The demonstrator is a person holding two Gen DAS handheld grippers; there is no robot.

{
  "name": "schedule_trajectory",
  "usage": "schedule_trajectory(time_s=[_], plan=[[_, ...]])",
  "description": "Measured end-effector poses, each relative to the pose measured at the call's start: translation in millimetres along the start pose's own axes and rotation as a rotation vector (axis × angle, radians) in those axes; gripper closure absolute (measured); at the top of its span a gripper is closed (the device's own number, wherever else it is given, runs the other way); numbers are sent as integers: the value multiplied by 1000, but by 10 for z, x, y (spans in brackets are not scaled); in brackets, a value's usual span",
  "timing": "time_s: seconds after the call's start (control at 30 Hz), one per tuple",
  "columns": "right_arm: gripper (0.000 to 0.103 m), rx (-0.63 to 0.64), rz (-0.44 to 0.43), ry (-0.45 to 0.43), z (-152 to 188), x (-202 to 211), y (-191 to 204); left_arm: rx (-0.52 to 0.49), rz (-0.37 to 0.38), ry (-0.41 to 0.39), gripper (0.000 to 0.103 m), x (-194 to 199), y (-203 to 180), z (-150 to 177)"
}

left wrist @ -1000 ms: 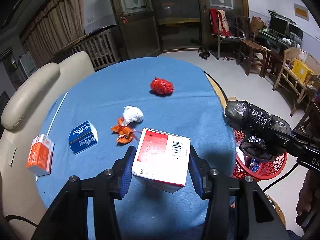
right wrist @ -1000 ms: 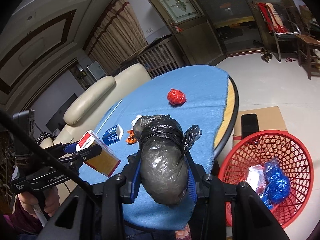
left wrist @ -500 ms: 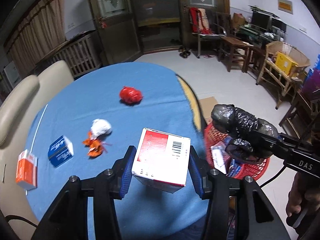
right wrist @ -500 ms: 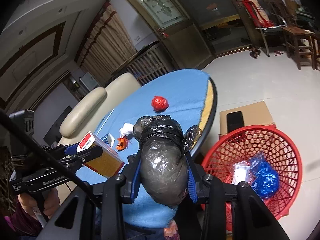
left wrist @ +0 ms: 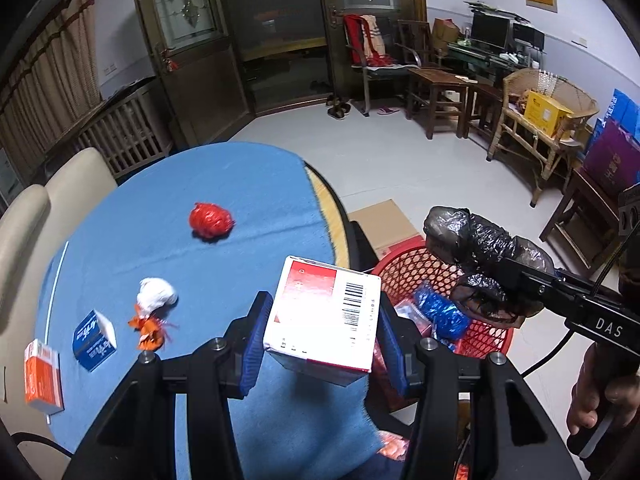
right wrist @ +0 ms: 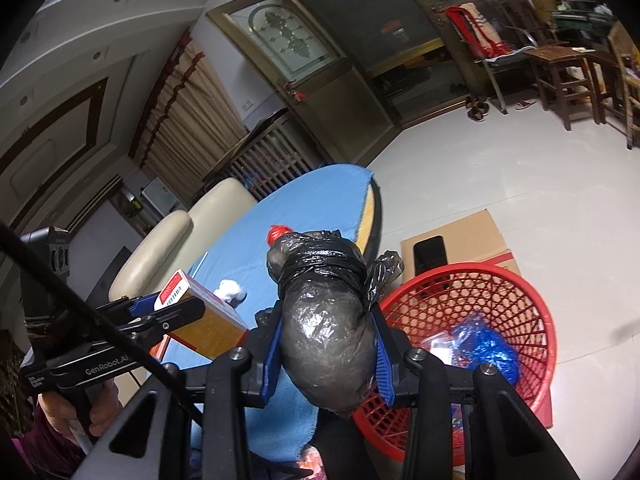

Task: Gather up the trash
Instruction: 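Carry the black bag and red-white box over the red wastebasket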

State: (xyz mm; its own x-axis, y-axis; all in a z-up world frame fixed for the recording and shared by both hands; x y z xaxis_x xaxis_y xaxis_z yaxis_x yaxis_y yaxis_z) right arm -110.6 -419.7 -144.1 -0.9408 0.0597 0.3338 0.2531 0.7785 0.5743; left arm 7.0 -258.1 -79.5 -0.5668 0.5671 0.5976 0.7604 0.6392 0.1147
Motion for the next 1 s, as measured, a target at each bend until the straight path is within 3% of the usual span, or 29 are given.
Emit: schedule_trajectory(time_s=[0.43, 1.0], plan=[[62, -48, 46, -57, -166, 253, -267, -29, 94, -8, 51, -121, -361, -115], [62, -81, 73, -51, -218, 342, -342, -76, 103, 8, 51, -244, -575, -82]])
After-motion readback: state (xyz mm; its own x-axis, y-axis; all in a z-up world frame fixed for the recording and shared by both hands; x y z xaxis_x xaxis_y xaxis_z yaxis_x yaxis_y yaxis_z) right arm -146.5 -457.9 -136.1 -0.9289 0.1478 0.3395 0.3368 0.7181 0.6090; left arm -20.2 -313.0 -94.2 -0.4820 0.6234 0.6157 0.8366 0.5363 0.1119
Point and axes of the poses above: each gripper's, at about its wrist camera, not at the fingertips, and x roughly against the way its jaws point, y to its left, z to its underside, the point moved 2 cm from there along -x, roughly the way its jaws point, and after that the axes turned 12 degrees about -y, right-handed, at the moved point
